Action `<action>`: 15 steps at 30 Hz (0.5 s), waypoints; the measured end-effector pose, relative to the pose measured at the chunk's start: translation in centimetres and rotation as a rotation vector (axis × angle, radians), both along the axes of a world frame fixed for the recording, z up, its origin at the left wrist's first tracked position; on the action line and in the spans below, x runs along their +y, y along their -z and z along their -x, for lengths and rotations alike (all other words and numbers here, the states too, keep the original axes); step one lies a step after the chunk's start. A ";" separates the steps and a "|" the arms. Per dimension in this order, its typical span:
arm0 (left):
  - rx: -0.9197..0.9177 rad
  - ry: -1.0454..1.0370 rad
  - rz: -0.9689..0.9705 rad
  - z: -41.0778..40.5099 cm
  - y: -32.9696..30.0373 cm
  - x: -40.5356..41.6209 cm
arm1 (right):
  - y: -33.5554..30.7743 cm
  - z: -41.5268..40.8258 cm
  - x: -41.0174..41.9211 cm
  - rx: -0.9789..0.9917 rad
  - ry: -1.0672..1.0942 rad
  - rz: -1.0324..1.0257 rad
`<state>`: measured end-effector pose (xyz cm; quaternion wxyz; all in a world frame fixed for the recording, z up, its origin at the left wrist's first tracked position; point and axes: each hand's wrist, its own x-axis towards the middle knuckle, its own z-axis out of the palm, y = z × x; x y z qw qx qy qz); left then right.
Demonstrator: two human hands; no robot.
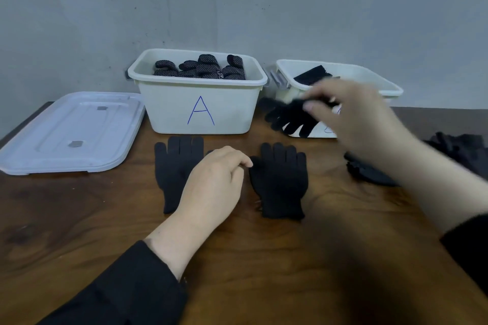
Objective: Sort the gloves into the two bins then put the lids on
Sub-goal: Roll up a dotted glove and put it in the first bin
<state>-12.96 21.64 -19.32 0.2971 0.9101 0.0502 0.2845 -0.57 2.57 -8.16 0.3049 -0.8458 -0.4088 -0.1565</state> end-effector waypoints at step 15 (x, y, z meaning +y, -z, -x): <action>0.286 0.149 -0.179 -1.0 1.5 -0.7 | 12.9 4.2 -5.0 0.156 -0.110 0.185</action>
